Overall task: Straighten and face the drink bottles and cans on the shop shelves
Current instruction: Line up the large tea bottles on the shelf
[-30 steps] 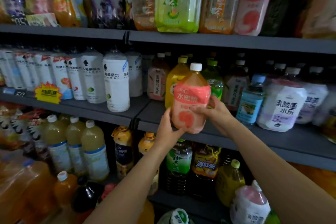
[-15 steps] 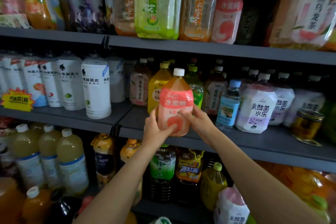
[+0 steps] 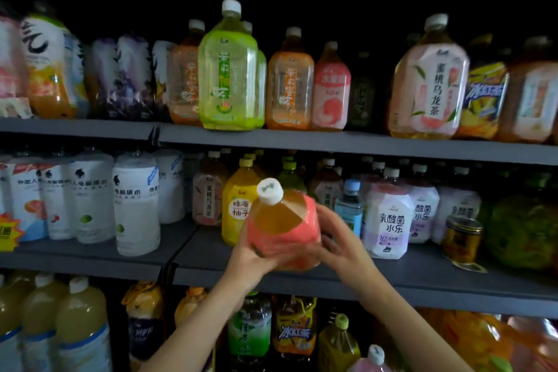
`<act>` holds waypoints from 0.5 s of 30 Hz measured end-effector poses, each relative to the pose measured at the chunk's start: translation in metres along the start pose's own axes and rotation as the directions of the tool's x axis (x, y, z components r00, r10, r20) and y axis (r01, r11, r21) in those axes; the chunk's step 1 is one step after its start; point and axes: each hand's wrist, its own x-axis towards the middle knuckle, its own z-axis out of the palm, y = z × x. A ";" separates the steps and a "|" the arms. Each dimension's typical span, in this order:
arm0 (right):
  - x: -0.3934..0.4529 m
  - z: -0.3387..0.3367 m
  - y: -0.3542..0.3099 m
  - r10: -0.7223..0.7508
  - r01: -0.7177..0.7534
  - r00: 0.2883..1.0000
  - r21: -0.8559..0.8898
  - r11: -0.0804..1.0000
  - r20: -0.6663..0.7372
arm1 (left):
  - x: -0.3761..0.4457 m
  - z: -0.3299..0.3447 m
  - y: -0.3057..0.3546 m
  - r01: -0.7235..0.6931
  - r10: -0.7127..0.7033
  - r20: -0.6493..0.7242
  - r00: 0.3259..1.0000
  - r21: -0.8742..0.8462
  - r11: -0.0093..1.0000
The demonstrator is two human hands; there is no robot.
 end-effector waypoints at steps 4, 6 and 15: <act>0.010 -0.032 -0.073 -0.215 0.209 0.961 -0.052 0.977 -0.173 | 0.015 0.029 0.082 -0.259 0.259 -0.025 0.966 -0.018 0.966; 0.026 -0.043 -0.111 -0.299 0.298 0.917 -0.046 0.954 -0.263 | 0.027 0.040 0.123 -0.333 0.332 -0.029 0.943 -0.036 0.942; 0.123 -0.068 -0.132 -0.104 0.136 0.864 0.028 0.990 -0.493 | 0.112 0.067 0.191 -0.324 0.337 -0.030 0.941 0.206 0.923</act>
